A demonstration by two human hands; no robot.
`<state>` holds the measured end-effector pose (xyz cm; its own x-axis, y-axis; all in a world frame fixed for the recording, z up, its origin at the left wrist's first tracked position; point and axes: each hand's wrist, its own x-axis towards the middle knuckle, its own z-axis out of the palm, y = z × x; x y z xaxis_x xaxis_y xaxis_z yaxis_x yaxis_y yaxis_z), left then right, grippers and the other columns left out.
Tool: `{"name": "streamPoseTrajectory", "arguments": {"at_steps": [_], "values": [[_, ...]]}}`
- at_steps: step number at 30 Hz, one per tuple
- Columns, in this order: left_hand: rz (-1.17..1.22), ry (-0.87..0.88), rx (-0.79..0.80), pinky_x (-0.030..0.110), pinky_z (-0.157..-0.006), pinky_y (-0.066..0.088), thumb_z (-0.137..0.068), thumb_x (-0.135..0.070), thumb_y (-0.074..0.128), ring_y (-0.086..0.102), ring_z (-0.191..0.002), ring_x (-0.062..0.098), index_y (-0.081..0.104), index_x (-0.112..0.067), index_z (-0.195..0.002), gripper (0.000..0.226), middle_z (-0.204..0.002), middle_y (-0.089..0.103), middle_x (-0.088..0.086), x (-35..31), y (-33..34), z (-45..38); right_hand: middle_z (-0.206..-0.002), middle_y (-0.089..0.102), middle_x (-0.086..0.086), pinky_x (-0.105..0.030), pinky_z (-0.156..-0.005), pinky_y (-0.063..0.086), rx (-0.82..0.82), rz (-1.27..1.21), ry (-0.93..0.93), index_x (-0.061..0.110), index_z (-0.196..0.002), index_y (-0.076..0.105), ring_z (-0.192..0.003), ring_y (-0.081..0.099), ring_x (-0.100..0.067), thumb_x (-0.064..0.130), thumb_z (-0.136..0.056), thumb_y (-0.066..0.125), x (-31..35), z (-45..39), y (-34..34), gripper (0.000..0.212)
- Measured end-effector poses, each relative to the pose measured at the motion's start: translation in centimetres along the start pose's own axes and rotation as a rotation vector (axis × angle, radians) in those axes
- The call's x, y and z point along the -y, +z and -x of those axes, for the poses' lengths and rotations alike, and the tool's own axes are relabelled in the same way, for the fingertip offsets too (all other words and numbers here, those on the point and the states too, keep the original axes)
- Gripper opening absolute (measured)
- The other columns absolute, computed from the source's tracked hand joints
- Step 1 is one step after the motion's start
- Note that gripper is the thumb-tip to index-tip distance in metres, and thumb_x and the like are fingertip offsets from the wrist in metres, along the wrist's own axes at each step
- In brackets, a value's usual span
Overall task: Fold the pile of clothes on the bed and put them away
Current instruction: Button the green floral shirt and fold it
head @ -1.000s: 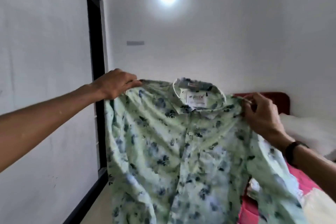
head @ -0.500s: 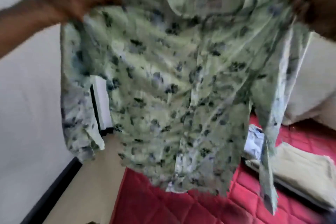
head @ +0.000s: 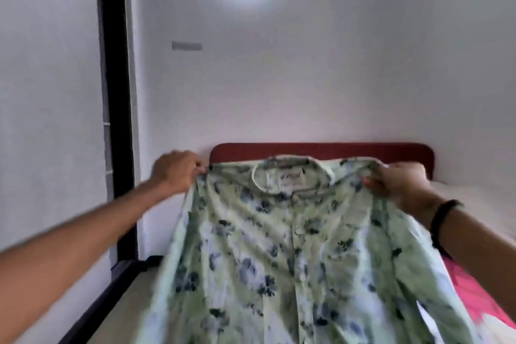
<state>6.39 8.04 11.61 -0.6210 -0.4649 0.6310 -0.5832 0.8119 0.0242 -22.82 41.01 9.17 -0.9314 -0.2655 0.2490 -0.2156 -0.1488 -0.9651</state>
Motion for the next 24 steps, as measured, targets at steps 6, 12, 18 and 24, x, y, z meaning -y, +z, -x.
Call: {"name": "streamPoseTrajectory", "arguments": {"at_steps": [6,12,18,24], "values": [[0.359,-0.423,-0.249,0.034,-0.076,0.051,-0.096,-0.025,0.056,0.071,-0.093,0.037,0.077,-0.030,-0.088,0.023,-0.098,0.076,0.011,-2.7,6.2,-7.2,-0.079,0.077,-0.005,-0.046,-0.080,0.064,-0.245,0.170,-0.168,0.013,-0.089,0.072,-0.079,0.076,-0.025,0.040,-0.076,0.079,-0.4,-9.9,3.4,0.030],[0.521,-0.218,-0.500,0.044,-0.078,0.063,-0.085,-0.053,0.056,0.077,-0.083,0.026,0.076,-0.030,-0.086,0.030,-0.086,0.079,0.001,0.5,1.4,-12.6,-0.073,0.076,-0.009,-0.055,-0.070,0.064,-0.268,0.012,-0.388,0.023,-0.070,0.072,-0.071,0.077,-0.027,0.048,-0.061,0.071,6.5,-14.2,1.6,0.027],[0.614,-0.080,-0.499,0.030,-0.079,0.062,-0.091,-0.041,0.072,0.076,-0.082,0.009,0.079,-0.017,-0.097,0.025,-0.090,0.077,-0.007,-0.4,-0.7,0.2,-0.076,0.063,-0.022,-0.043,-0.070,0.064,-0.161,-0.158,-0.379,0.008,-0.066,0.063,-0.071,0.070,-0.033,0.029,-0.066,0.069,2.9,-2.5,-1.5,0.022],[0.772,-0.376,-0.106,0.031,-0.062,0.059,-0.091,-0.060,0.070,0.075,-0.067,0.012,0.080,-0.022,-0.083,0.040,-0.070,0.076,-0.006,-1.6,8.6,19.9,-0.057,0.060,-0.013,-0.033,-0.053,0.046,-0.041,0.200,-0.226,0.002,-0.065,0.064,-0.059,0.054,-0.019,0.021,-0.075,0.064,-14.2,9.1,-6.4,0.022]]}}
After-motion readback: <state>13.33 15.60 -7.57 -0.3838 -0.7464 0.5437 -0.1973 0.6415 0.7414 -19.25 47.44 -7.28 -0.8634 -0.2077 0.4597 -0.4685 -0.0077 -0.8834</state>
